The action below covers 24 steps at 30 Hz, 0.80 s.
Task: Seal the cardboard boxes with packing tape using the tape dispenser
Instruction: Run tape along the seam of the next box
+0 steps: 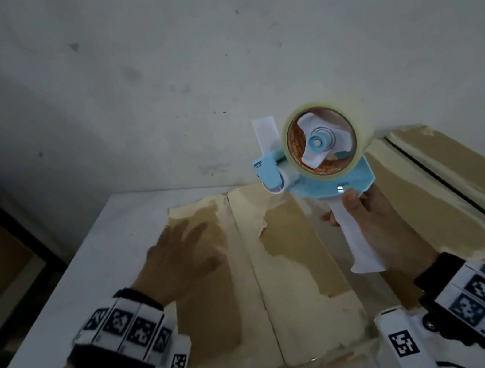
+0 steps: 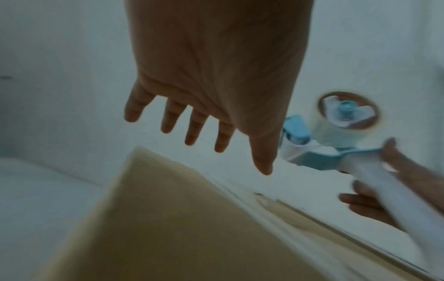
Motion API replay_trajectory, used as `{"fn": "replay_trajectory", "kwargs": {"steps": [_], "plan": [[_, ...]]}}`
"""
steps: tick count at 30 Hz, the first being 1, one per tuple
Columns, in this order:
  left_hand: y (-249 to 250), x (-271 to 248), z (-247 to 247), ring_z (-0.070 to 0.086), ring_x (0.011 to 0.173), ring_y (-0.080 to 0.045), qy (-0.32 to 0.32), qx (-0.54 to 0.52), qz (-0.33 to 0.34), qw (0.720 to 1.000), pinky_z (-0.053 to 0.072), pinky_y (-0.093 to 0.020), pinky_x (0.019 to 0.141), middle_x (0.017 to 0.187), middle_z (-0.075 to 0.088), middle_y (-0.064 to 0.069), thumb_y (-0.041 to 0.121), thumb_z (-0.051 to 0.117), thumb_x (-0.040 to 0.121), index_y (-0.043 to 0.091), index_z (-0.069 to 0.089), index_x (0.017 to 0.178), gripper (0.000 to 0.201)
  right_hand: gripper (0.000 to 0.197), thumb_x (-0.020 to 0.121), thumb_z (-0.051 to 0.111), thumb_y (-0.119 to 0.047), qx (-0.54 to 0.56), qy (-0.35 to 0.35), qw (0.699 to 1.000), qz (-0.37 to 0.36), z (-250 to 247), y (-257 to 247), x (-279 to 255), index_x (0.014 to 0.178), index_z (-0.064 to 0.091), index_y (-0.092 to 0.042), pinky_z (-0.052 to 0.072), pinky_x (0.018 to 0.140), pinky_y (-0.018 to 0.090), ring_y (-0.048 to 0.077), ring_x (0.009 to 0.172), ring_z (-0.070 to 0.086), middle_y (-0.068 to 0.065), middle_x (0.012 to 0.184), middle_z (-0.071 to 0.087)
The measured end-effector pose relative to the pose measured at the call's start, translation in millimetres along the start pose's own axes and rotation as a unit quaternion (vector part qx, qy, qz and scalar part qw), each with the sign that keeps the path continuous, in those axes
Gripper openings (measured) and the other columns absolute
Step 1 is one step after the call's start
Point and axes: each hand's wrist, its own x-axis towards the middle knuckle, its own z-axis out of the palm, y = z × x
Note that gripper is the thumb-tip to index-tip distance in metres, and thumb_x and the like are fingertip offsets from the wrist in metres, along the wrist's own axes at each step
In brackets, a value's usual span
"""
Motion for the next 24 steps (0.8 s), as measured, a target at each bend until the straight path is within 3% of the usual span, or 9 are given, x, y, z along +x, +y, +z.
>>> {"fn": "replay_trajectory", "kwargs": {"steps": [3,5,9,13,15,19,20,22,24], "plan": [[-10,16,-3,-0.002,0.144,-0.03,-0.119,-0.042,-0.044,0.991,0.018,-0.051,0.115,0.156,-0.011,-0.001,0.095,0.027,0.055,0.033,-0.001,0.147,0.114,0.077,0.063,0.065,-0.069,0.005,0.002,1.0,0.003,2,2,4,0.116,0.049,-0.016,0.053,0.069,0.023,0.011,0.077,0.063,-0.01,0.096,0.066],[-9,16,-4,-0.006,0.144,-0.031,-0.165,-0.032,-0.035,0.985,0.017,-0.048,0.116,0.155,-0.02,-0.005,0.074,0.042,0.076,0.03,-0.007,0.147,0.098,0.082,0.061,0.065,-0.07,0.005,0.009,1.0,0.005,2,2,9,0.118,0.048,-0.013,0.054,0.068,0.025,0.014,0.073,0.062,-0.007,0.097,0.065],[-3,12,-8,-0.003,0.144,-0.035,-0.172,0.02,-0.019,0.985,0.021,-0.047,0.114,0.155,-0.021,-0.009,0.065,0.043,0.082,0.028,-0.009,0.147,0.091,0.073,0.066,0.058,-0.072,-0.031,-0.011,0.999,-0.009,-1,-6,18,0.114,0.048,-0.019,0.052,0.062,0.027,0.014,0.066,0.061,-0.008,0.084,0.065],[10,3,-7,0.001,0.144,-0.034,-0.198,0.043,0.021,0.979,0.024,-0.046,0.114,0.155,-0.018,-0.01,0.078,0.037,0.069,0.028,-0.007,0.147,0.103,0.078,0.063,0.057,-0.077,-0.039,-0.023,0.999,-0.008,1,-14,27,0.11,0.044,-0.016,0.044,0.048,0.024,0.011,0.051,0.052,-0.007,0.06,0.056],[20,-5,-9,0.011,0.143,-0.031,-0.207,0.065,0.056,0.975,0.027,-0.042,0.113,0.156,-0.011,-0.008,0.082,0.035,0.062,0.03,-0.001,0.147,0.106,0.078,0.063,0.056,-0.077,-0.053,-0.029,0.998,-0.011,3,-15,30,0.11,0.045,-0.015,0.045,0.049,0.027,0.013,0.053,0.052,-0.006,0.062,0.056],[29,-11,-25,0.034,0.134,-0.017,-0.177,0.013,0.097,0.979,0.03,-0.03,0.109,0.154,0.021,0.003,0.059,0.046,0.086,0.031,0.035,0.14,0.062,0.079,0.068,0.053,-0.075,-0.064,-0.037,0.997,-0.034,7,-14,33,0.109,0.045,-0.008,0.045,0.049,0.03,0.015,0.056,0.053,-0.004,0.066,0.055],[27,-9,-30,0.038,0.132,-0.013,-0.154,-0.024,0.094,0.983,0.031,-0.029,0.108,0.147,0.036,0.006,0.062,0.041,0.085,0.029,0.047,0.132,0.058,0.08,0.067,0.054,-0.075,-0.062,-0.037,0.997,-0.036,8,-14,33,0.108,0.045,-0.007,0.045,0.049,0.029,0.015,0.056,0.052,-0.004,0.065,0.055],[27,-4,-42,0.052,0.117,-0.011,-0.053,-0.151,0.091,0.983,0.04,-0.03,0.1,0.125,0.059,0.006,0.08,0.024,0.075,0.025,0.061,0.116,0.077,0.083,0.066,0.057,-0.074,-0.052,-0.033,0.997,-0.039,7,-14,33,0.109,0.045,-0.004,0.046,0.049,0.029,0.015,0.055,0.053,-0.004,0.065,0.056],[30,3,-49,0.059,0.102,-0.012,0.042,-0.283,0.073,0.955,0.045,-0.025,0.088,0.109,0.064,0.005,0.066,0.022,0.086,0.02,0.063,0.109,0.065,0.078,0.074,0.058,-0.063,-0.049,-0.044,0.997,-0.048,6,-14,33,0.113,0.044,0.002,0.048,0.049,0.027,0.015,0.056,0.055,-0.001,0.067,0.058]]}}
